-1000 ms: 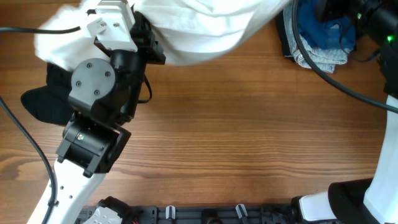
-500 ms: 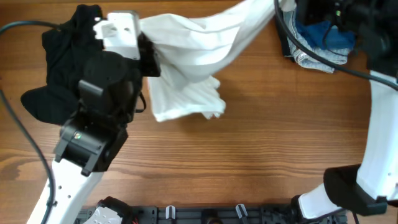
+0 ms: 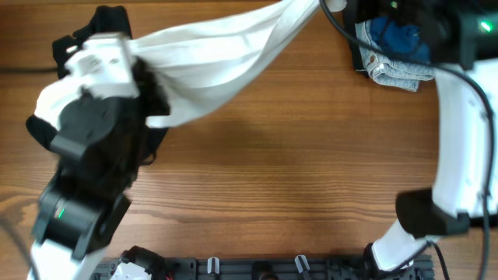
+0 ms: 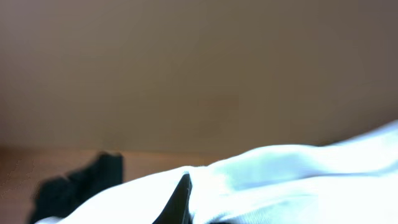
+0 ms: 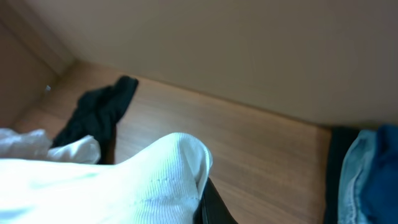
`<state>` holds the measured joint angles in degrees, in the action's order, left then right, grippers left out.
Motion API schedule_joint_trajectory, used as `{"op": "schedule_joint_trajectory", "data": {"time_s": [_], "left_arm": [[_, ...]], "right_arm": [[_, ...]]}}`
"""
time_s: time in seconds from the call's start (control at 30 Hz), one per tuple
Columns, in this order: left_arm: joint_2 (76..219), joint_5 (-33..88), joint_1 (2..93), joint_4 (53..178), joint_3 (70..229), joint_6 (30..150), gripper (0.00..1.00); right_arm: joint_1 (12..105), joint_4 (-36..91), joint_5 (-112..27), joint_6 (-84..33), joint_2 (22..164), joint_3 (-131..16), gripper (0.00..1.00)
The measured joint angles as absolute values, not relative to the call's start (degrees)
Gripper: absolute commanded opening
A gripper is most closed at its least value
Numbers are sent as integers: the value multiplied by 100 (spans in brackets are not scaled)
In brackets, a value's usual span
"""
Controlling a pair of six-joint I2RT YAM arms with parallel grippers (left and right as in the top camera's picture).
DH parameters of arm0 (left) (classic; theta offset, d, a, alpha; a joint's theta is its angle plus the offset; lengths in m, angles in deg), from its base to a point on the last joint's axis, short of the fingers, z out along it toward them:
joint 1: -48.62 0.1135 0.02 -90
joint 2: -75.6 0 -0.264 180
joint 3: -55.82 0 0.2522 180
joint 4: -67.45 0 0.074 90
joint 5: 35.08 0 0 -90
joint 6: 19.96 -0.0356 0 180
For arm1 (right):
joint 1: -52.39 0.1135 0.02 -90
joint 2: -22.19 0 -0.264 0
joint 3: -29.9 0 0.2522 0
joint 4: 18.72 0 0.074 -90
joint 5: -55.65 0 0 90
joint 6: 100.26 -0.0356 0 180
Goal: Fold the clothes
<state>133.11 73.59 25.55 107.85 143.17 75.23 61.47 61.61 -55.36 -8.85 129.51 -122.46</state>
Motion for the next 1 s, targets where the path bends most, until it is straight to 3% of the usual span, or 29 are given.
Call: {"op": "schedule_joint_trajectory", "data": {"time_s": [0.57, 0.63, 0.67, 0.7, 0.73, 0.77, 0.8, 0.83, 0.87, 1.0], "left_arm": [[17676, 5899, 1377, 9762, 14319, 7907, 4], [17862, 5869, 1327, 9665, 14319, 7916, 12], [17912, 5853, 1314, 9637, 14319, 7916, 22], [17967, 5840, 1305, 9617, 14319, 7914, 38], [17989, 5838, 1303, 9615, 14319, 7907, 58], [17993, 5825, 1303, 9613, 14319, 7942, 73], [17993, 5823, 1305, 9600, 14319, 7958, 96], [17993, 5821, 1305, 9571, 14319, 7958, 100], [17993, 5821, 1305, 9552, 14319, 7958, 100], [17938, 5821, 1373, 9709, 14325, 7980, 100]], "right_arm": [[5233, 5649, -5534, -754, 15749, -12238, 4], [5150, 5568, -5534, -732, 15913, -12238, 4], [5126, 5538, -5532, -730, 15981, -12238, 4], [5104, 5496, -5534, -728, 16053, -12238, 4], [5087, 5470, -5534, -723, 16112, -12238, 9], [5076, 5461, -5534, -715, 16156, -12238, 31], [5065, 5453, -5534, -702, 16186, -12238, 58], [5054, 5450, -5534, -715, 16202, -12238, 73], [5041, 5444, -5534, -717, 16202, -12238, 82], [4934, 5544, -5580, -769, 16195, -12238, 86]]}}
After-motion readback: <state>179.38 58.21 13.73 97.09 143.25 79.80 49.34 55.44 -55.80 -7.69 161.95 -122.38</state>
